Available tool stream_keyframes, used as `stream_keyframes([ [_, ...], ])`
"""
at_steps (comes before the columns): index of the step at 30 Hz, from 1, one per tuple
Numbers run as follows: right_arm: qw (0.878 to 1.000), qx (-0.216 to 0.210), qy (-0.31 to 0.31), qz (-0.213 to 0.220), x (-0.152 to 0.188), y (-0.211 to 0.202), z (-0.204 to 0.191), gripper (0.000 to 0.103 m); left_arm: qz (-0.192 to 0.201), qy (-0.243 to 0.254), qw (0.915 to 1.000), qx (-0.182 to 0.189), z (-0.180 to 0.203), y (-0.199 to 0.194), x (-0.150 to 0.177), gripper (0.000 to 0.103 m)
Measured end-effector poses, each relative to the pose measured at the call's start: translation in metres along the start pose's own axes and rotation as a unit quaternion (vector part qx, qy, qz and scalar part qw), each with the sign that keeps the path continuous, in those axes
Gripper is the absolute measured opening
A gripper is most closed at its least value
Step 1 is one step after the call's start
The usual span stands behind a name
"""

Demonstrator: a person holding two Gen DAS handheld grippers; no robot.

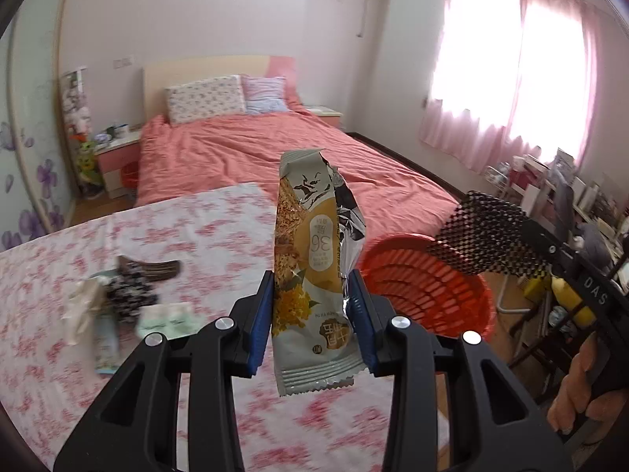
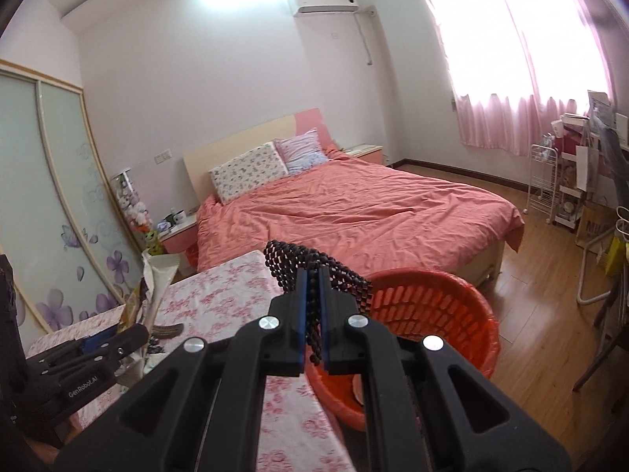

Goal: Collect trash
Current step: 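Carry wrapper and mesh pad to the orange basket and open both tools, then grasp the white cloth with the left tool while the right tool grasps the green cat-face sock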

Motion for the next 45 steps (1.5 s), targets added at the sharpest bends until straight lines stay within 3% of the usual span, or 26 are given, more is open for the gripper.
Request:
stream_keyframes([
  [9, 0.999, 0.018, 0.043, -0.007, -0.005, 0.030, 0.067, 0.007, -0.030, 0.050, 0.9965, 0.060, 0.081, 0.061, -0.006, 0.039],
  [12, 0.998, 0.018, 0.054, -0.018, -0.005, 0.048, 0.084, 0.007, -0.044, 0.057, 0.9950, 0.069, 0.093, 0.080, -0.006, 0.048],
  [13, 0.998, 0.017, 0.057, -0.024, -0.004, 0.057, 0.090, 0.009, -0.047, 0.057, 0.9950, 0.067, 0.095, 0.085, -0.006, 0.056],
  [16, 0.996, 0.024, 0.072, -0.047, 0.006, 0.084, 0.106, 0.018, -0.064, 0.066, 0.9945, 0.051, 0.094, 0.104, 0.002, 0.063],
  [18, 0.994, 0.032, 0.080, -0.061, 0.015, 0.097, 0.114, 0.031, -0.080, 0.061, 0.9936, 0.052, 0.090, 0.115, 0.010, 0.064],
  [23, 0.992, 0.049, 0.081, -0.078, 0.034, 0.110, 0.119, 0.036, -0.104, 0.047, 0.9914, 0.065, 0.086, 0.124, 0.019, 0.064],
  [25, 0.993, 0.057, 0.073, -0.078, 0.038, 0.110, 0.117, 0.040, -0.099, 0.049, 0.9924, 0.053, 0.082, 0.118, 0.019, 0.064],
  [32, 0.994, 0.075, 0.036, -0.072, 0.040, 0.102, 0.094, 0.055, -0.064, 0.057, 0.9961, -0.023, 0.031, 0.088, 0.015, 0.070],
  [37, 0.994, 0.069, 0.004, -0.086, 0.049, 0.102, 0.063, 0.057, -0.058, 0.047, 0.9936, -0.084, -0.022, 0.063, 0.025, 0.070],
  [43, 0.992, 0.045, -0.040, -0.114, 0.071, 0.108, 0.008, 0.057, -0.053, -0.018, 0.9873, -0.149, -0.112, 0.029, 0.033, 0.070],
  [45, 0.990, 0.036, -0.057, -0.124, 0.080, 0.111, -0.012, 0.057, -0.049, -0.050, 0.9812, -0.180, -0.152, 0.015, 0.036, 0.070],
])
Point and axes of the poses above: each gripper's, at about its wrist camera, not at the fingertips, and y roughly the way its jaws point, z to its right, x to its underside, the point moved 8 cm from there along y, roughly the way its jaws point, and after that the axes turned 6 degrees about -z, right-handed, at the moved point
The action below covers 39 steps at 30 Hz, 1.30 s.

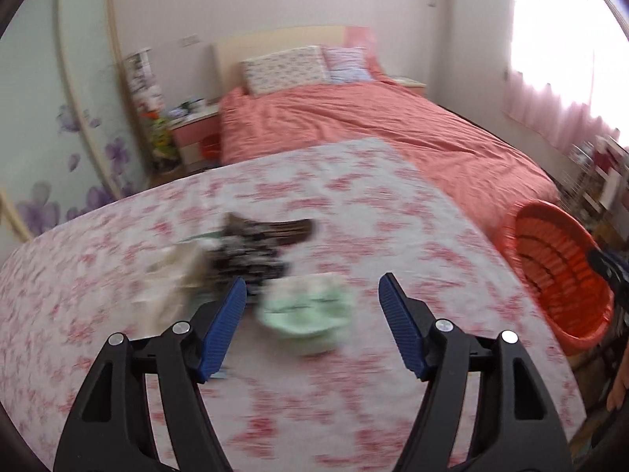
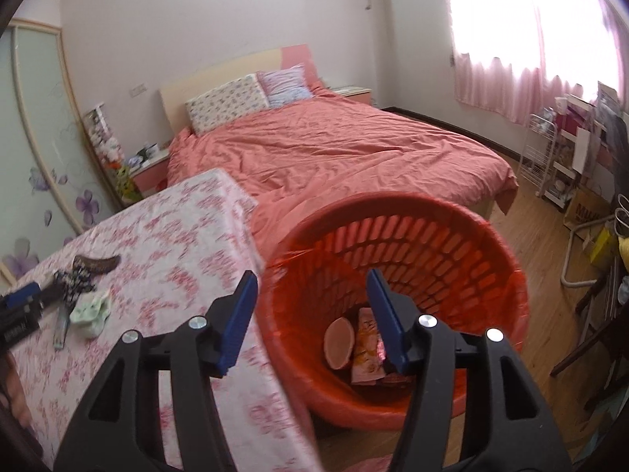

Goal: Collect trash
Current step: 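Grasp the white cloth with the left tool while the right tool grasps the green cat-face sock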

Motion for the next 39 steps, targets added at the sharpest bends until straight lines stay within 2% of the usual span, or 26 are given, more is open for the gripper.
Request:
stream_keyframes([
  [3, 0.999, -0.018, -0.027, -0.017, 0.012, 0.010, -0.038, 0.057, 0.001, -0.044, 0.9984, -0.036, -0.051, 0.006, -0.001, 0.071],
  [6, 0.998, -0.031, -0.046, -0.031, 0.021, 0.018, -0.068, 0.057, -0.008, -0.062, 0.9966, -0.054, -0.080, 0.019, 0.002, 0.076],
  [15, 0.992, -0.057, -0.098, -0.061, 0.039, 0.039, -0.146, 0.057, -0.050, -0.069, 0.9957, -0.035, -0.094, 0.067, 0.004, 0.076],
  [17, 0.990, -0.064, -0.104, -0.064, 0.040, 0.042, -0.159, 0.057, -0.048, -0.074, 0.9959, -0.021, -0.096, 0.071, 0.003, 0.068],
  [19, 0.989, -0.072, -0.110, -0.070, 0.041, 0.045, -0.173, 0.057, -0.049, -0.070, 0.9963, -0.007, -0.097, 0.074, 0.003, 0.039],
  [23, 0.985, -0.089, -0.120, -0.082, 0.044, 0.055, -0.202, 0.057, -0.043, -0.078, 0.9959, 0.010, -0.104, 0.069, 0.009, 0.035],
  [29, 0.981, -0.117, -0.120, -0.099, 0.047, 0.067, -0.240, 0.058, -0.021, -0.098, 0.9950, 0.000, -0.132, 0.034, 0.030, 0.033],
  [33, 0.979, -0.122, -0.119, -0.111, 0.049, 0.078, -0.261, 0.069, -0.018, -0.125, 0.9919, -0.011, -0.157, 0.022, 0.047, 0.033],
  [36, 0.979, -0.113, -0.126, -0.116, 0.049, 0.085, -0.274, 0.071, -0.026, -0.138, 0.9901, -0.011, -0.167, 0.023, 0.059, 0.033],
  [38, 0.978, -0.099, -0.139, -0.115, 0.050, 0.089, -0.280, 0.070, -0.033, -0.146, 0.9887, -0.006, -0.170, 0.027, 0.066, 0.033],
  [39, 0.978, -0.094, -0.146, -0.117, 0.053, 0.091, -0.282, 0.057, -0.037, -0.149, 0.9881, -0.003, -0.170, 0.028, 0.069, 0.033],
])
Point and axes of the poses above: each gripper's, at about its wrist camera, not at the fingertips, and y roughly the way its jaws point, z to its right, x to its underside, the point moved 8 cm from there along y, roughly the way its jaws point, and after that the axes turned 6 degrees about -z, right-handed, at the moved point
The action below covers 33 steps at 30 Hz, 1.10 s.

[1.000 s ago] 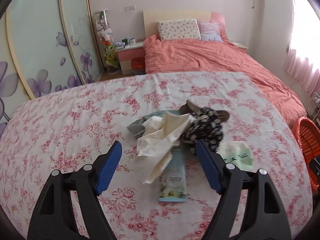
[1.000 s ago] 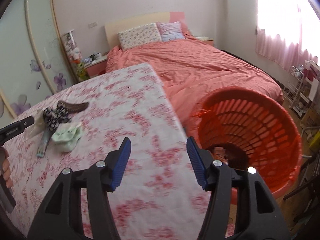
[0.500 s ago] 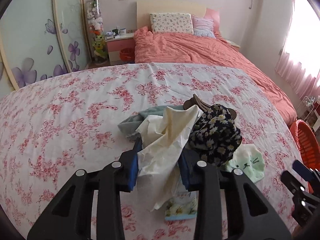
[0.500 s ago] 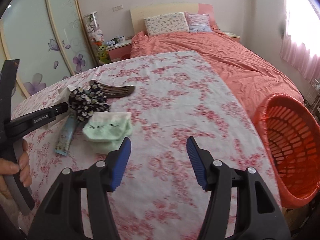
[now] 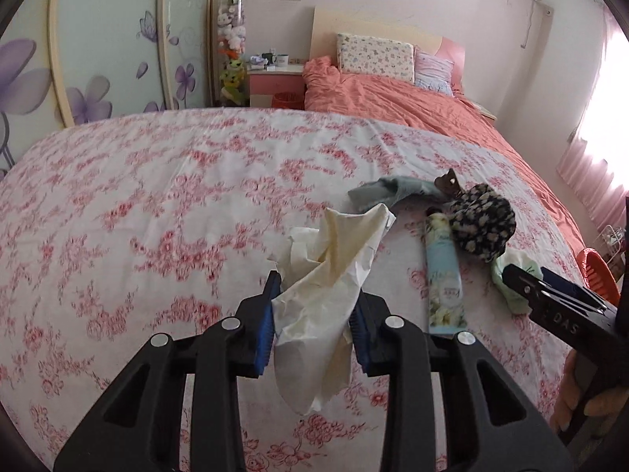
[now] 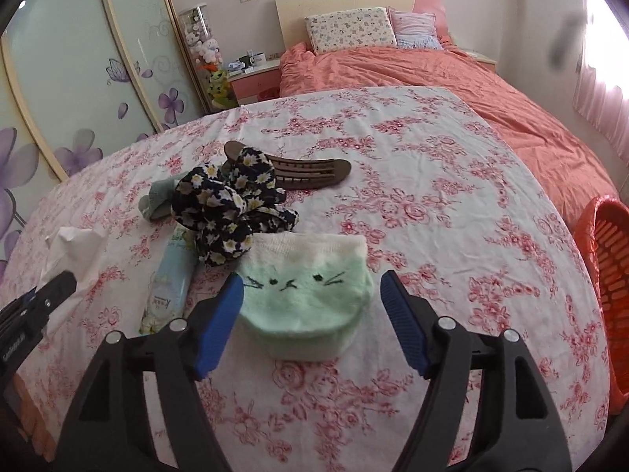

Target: Collect trash

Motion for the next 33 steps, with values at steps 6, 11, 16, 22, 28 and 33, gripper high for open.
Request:
stream_keyframes([
  [6, 1.000, 0.001, -0.006, -0.002, 0.006, -0.004, 0.006, 0.015, -0.016, -0.001, 0.9998, 0.011, 0.004, 0.009, 0.011, 0.036],
  [11, 0.999, 0.030, 0.026, 0.013, 0.014, -0.022, 0.042, 0.014, -0.023, 0.007, 0.9996, 0.013, 0.013, 0.012, 0.016, 0.044],
  [16, 0.996, 0.068, 0.051, 0.016, 0.021, -0.030, 0.078, 0.014, -0.030, 0.015, 0.9994, 0.002, 0.016, 0.017, 0.021, 0.044],
  [22, 0.998, 0.025, 0.065, 0.011, 0.024, -0.027, 0.077, 0.034, -0.031, 0.019, 0.9993, -0.007, 0.017, 0.017, 0.022, 0.044],
  [28, 0.998, 0.037, 0.051, 0.007, 0.023, -0.022, 0.067, 0.052, -0.032, 0.022, 0.9991, -0.014, 0.019, 0.018, 0.022, 0.045],
  [33, 0.997, 0.058, 0.045, -0.003, 0.023, -0.018, 0.066, 0.054, -0.033, 0.025, 0.9990, -0.015, 0.020, 0.019, 0.023, 0.047],
])
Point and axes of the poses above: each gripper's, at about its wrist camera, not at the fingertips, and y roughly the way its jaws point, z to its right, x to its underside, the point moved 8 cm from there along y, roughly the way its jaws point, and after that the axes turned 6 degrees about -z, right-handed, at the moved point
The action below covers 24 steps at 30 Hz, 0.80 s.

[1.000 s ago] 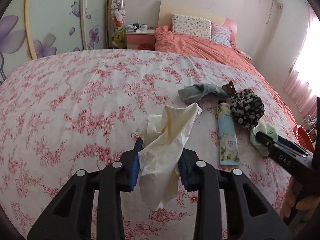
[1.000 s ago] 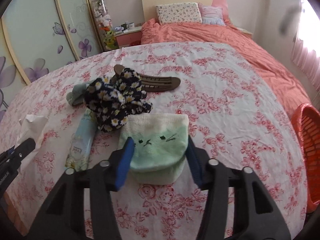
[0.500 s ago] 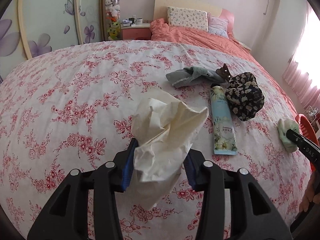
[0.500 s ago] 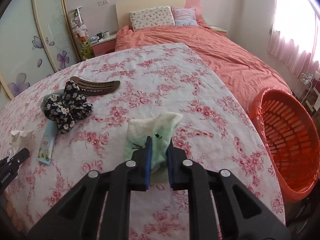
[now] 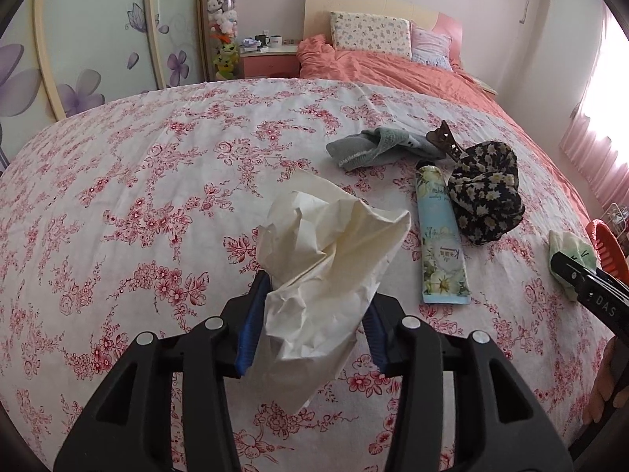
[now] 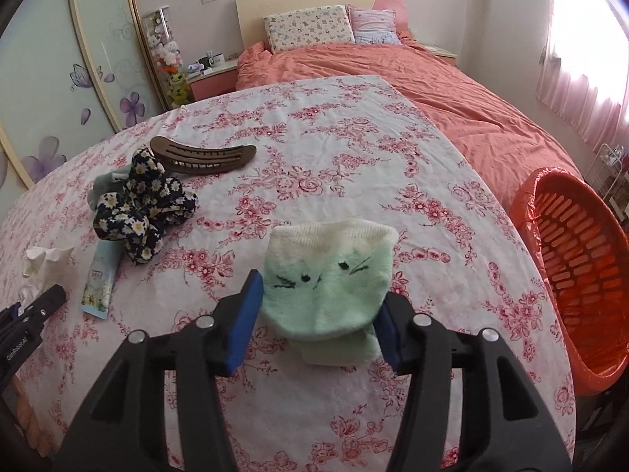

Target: Collect trash

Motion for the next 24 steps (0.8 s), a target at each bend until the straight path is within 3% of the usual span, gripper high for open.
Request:
stream_keyframes([
  [5, 1.000, 0.001, 0.002, -0.006, 0.0011, 0.0027, 0.0024, 0.058, -0.005, 0.019, 0.9996, -0.020, 0.0056, 0.0031, 0.0004, 0.051],
  [24, 1.000, 0.005, -0.014, -0.013, 0.0019, 0.0063, -0.0065, 0.068, -0.010, 0.021, 0.9995, -0.024, 0.0070, 0.0032, 0.0023, 0.063],
])
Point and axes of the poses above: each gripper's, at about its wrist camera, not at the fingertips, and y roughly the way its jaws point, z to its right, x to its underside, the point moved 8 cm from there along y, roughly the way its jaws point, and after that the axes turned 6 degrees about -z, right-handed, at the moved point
